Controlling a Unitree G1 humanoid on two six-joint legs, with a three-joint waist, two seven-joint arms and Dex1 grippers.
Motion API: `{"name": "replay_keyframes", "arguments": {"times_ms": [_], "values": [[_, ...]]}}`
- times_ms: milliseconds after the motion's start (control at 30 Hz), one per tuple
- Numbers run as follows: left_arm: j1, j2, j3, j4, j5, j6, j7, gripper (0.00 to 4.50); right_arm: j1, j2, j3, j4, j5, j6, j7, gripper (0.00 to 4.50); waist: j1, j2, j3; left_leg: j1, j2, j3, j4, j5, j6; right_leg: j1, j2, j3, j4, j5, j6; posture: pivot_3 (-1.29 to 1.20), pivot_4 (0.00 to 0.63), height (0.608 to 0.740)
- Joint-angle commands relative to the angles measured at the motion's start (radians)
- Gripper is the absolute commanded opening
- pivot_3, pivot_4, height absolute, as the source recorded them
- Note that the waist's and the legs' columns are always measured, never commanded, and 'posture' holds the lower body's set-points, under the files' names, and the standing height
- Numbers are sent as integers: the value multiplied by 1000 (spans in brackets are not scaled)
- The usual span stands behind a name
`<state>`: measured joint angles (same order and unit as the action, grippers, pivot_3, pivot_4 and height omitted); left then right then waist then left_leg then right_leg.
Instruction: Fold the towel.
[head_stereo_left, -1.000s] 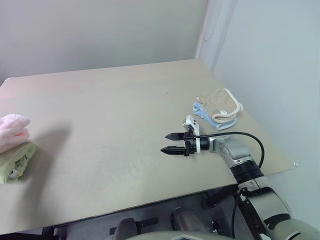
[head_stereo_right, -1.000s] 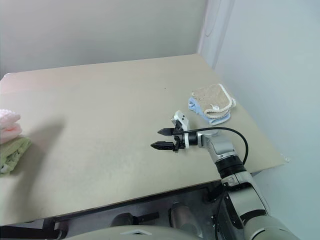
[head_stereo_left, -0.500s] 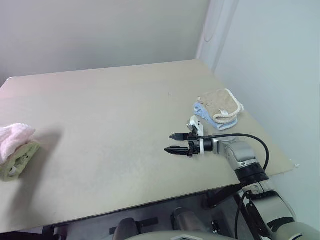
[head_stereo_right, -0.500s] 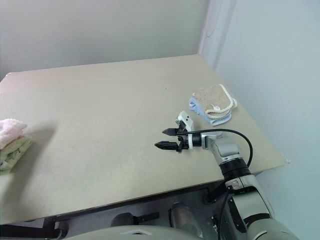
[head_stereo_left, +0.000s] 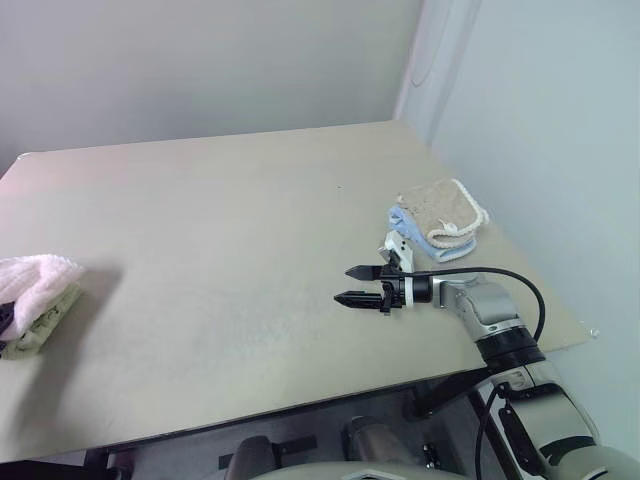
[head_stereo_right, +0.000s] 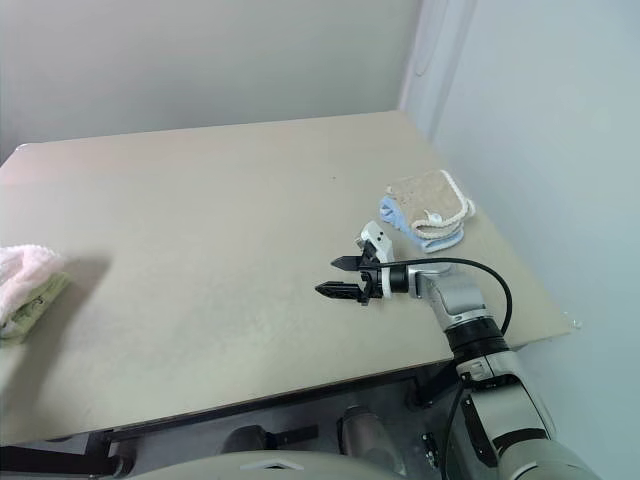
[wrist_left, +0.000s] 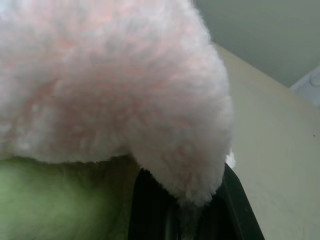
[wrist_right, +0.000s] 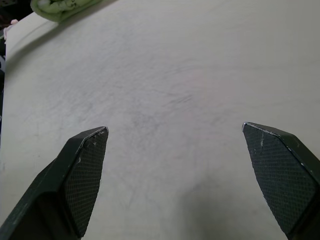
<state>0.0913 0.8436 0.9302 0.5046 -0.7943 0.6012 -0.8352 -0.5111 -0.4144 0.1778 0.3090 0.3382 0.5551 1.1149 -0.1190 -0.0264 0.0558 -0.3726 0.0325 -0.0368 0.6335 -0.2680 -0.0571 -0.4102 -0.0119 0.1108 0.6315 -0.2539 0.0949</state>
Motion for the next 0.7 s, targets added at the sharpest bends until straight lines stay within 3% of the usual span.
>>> {"name": "replay_keyframes", "arguments": {"times_ms": [33, 433, 700], "values": [[-95, 78, 27, 7, -12, -23, 16, 27, -10, -4, -23, -36, 12, -5, -2, 4500, 0, -1, 0, 0, 0, 0, 0, 0, 0, 0, 0, 0, 0, 0, 1, 0, 0, 740], [-373, 199, -50, 181, 67, -171, -26, 27, 9, 1, -21, -55, 14, 3, -18, 4500, -7, -2, -1, 0, 0, -1, -3, 0, 0, -1, 1, -2, 1, 2, 3, 0, 0, 740], [-230, 141, -35, 289, 112, -259, -105, 27, 47, -16, -34, -104, 24, 18, -32, 4500, -8, -2, -1, 0, 0, 0, -3, 0, 0, -1, 0, -1, 1, 1, 2, 0, 0, 740]]}}
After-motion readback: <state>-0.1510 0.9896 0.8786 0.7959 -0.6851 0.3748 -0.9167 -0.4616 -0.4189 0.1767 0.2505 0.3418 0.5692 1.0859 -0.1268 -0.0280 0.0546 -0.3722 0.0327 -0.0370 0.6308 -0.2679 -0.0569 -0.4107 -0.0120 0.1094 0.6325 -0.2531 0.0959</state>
